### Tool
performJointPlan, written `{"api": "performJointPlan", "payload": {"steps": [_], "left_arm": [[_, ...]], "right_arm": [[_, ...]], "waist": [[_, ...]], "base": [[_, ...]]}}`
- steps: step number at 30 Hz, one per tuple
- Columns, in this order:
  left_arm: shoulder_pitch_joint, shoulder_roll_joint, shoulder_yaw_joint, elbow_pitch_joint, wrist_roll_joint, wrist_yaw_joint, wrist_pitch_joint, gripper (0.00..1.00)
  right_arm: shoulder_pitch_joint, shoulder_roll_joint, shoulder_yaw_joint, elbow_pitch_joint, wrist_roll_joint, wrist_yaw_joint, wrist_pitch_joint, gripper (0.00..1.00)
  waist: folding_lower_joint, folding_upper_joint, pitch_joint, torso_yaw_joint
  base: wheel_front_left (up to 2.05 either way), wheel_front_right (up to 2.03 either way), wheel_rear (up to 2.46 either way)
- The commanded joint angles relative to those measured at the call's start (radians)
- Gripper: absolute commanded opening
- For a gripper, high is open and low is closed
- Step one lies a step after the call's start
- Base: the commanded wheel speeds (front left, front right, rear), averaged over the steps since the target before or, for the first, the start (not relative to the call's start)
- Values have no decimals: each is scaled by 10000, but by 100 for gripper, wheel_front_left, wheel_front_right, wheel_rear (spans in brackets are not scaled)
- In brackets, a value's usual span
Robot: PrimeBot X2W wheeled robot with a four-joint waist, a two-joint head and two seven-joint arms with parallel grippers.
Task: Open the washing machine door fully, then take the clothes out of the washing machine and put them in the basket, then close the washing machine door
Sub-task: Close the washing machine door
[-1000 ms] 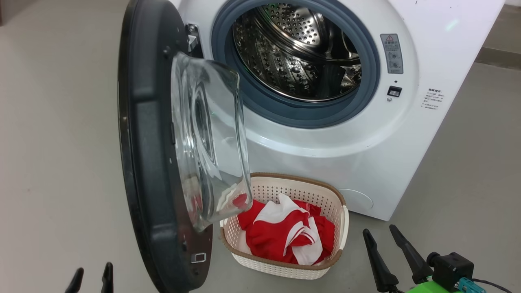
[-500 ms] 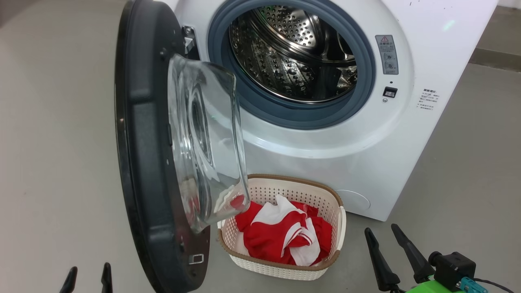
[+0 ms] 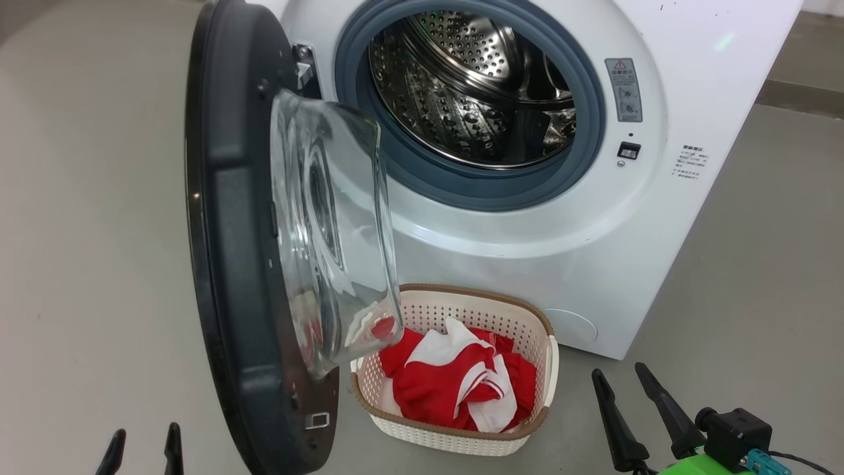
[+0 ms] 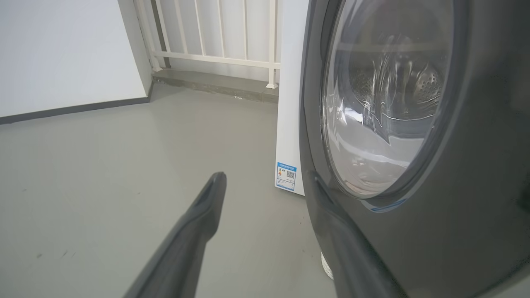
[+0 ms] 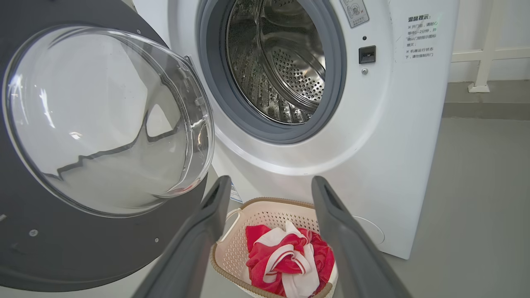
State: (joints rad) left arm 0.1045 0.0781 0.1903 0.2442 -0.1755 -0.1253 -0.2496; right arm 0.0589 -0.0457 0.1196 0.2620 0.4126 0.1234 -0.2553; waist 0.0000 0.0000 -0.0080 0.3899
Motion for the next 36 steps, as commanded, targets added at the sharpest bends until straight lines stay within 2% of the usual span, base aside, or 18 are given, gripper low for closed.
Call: {"api": "performJointPlan", "payload": {"steps": [1, 2, 3, 4, 6, 7, 13, 16, 19, 20, 24, 26, 29, 30, 32, 36], "left_arm": [[-185, 111, 301, -333, 77, -54, -122, 100], [-189, 104, 282, -360, -43, -54, -122, 100], [-204, 94, 261, -385, -226, -54, -122, 74], [-232, 90, 242, -420, -431, -54, -122, 44], [-319, 124, 210, -516, -863, -54, -122, 13], [-385, 154, 190, -607, -1124, -54, -122, 0], [-816, 474, 108, -1170, -3156, -54, -122, 0], [-1130, 449, 248, -1325, -5575, -54, -122, 0], [-1326, 951, -30, -1414, -7955, -54, -122, 0], [-1326, 951, -30, -1414, -7955, -54, -122, 0], [-1500, 1759, -402, -1834, -11131, -54, 125, 0], [-1506, 1972, -517, -2075, -12824, -54, 1018, 0], [-1482, 2287, -492, -2386, -14571, -54, 2571, 0], [-1446, 2518, -501, -2512, -15182, -54, 3702, 0], [-1423, 2561, -433, -2547, -15704, -54, 4681, 0], [-1377, 2641, -207, -2508, -16004, -54, 6253, 0]], "right_arm": [[-371, -45, 237, -224, -73, 73, -65, 100], [-361, -45, 246, -224, -63, 73, -65, 100], [-353, -45, 256, -227, -54, 73, -65, 100], [-344, -45, 259, -231, -45, 73, -65, 100], [-321, -45, 260, -239, -28, 73, -65, 100], [-309, -45, 260, -241, -19, 73, -65, 100], [-291, -45, 283, -236, 22, 73, -65, 100], [-295, -45, 306, -232, 46, 73, -65, 100], [-297, -45, 327, -238, 65, 73, -65, 100], [-297, -45, 327, -238, 65, 73, -65, 100], [-301, -45, 325, -251, 79, 73, -65, 100], [-297, -45, 294, -261, 82, 73, -65, 100], [-330, -45, 270, -290, 59, 73, -65, 100], [-347, -45, 247, -304, 48, 73, -65, 100], [-376, -45, 241, -309, 33, 73, -65, 100], [-433, -45, 201, -311, 9, 73, -65, 100]], "waist": [[0, 0, -27, -7], [0, 0, -42, -13], [0, 0, -49, -18], [0, 0, -60, -16], [0, 0, -75, -11], [0, 0, -79, -7], [0, 0, -69, -8], [0, 0, -66, -45], [0, 0, -38, -107], [0, 0, -38, -107], [0, 0, 26, -202], [0, 0, 70, -237], [0, 0, 187, -299], [0, 0, 245, -333], [0, 0, 301, -381], [0, 0, 408, -474]], "base": [[0, 0, 0], [0, 0, 0], [0, 0, 0], [0, 0, 0], [0, 0, 0], [0, 0, 0], [0, 0, 0], [0, 0, 0], [0, 0, 0], [0, 0, 0], [0, 0, 0], [0, 0, 0], [0, 0, 0], [0, 0, 0], [0, 0, 0], [0, 0, 0]]}}
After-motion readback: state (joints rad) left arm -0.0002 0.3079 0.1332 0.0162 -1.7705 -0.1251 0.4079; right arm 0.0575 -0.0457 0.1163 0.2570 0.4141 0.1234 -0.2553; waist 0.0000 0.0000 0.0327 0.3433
